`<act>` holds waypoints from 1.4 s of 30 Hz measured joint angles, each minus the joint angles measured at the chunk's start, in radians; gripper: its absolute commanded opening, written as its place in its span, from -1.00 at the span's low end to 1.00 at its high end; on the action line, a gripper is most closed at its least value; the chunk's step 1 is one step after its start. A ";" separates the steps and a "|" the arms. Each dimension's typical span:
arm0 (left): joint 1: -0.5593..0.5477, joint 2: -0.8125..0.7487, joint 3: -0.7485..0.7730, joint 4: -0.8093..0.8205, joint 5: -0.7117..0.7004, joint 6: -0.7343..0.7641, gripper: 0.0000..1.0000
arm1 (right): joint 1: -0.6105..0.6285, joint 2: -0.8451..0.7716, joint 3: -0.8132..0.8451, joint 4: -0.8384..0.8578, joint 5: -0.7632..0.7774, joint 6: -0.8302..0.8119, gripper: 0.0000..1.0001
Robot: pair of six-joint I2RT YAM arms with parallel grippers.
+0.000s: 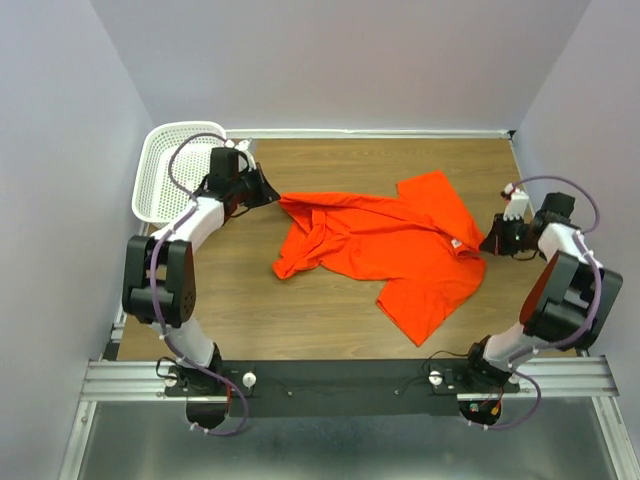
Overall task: Fold and stack the t-shirts
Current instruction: Flatten the tshirt out
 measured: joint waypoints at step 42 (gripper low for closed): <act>0.002 -0.229 -0.186 -0.086 -0.027 0.216 -1.00 | 0.302 0.744 0.867 0.032 -0.025 0.335 0.13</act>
